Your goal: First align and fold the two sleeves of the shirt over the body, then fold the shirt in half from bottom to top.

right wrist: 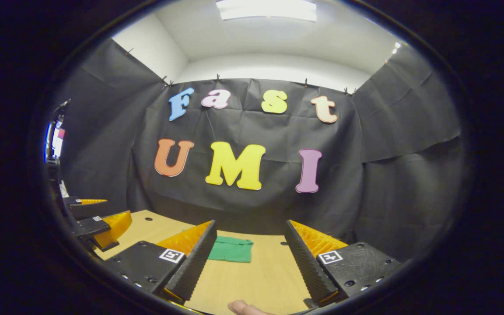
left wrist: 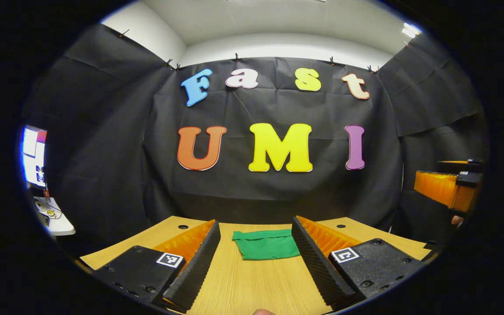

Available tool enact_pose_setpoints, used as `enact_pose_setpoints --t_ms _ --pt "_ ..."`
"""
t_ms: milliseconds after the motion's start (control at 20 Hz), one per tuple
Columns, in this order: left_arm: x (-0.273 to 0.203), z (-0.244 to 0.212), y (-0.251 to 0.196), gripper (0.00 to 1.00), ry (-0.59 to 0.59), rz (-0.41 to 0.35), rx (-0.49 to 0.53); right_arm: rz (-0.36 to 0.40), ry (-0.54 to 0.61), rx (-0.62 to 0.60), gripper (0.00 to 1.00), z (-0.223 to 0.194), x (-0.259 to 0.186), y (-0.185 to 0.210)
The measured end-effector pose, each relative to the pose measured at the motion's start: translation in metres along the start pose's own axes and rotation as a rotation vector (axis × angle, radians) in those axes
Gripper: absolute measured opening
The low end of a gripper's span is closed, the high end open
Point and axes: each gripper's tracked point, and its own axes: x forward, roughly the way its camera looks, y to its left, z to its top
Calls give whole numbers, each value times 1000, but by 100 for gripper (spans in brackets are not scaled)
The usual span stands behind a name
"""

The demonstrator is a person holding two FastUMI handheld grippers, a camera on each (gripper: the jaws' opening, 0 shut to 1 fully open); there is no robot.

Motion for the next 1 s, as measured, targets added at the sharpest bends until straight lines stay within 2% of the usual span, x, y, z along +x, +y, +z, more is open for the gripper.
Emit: enact_pose_setpoints --t_ms 100,250,400,1000 --pt "1 2 1 100 -18 5 7 -16 27 7 95 -17 6 1" --pt "3 -9 -5 100 18 -4 13 -9 70 15 96 -36 15 5" --pt "5 -6 -8 100 9 -1 38 6 94 29 95 -45 20 10" --pt "10 -14 -12 100 22 2 33 63 184 35 95 -75 24 27"
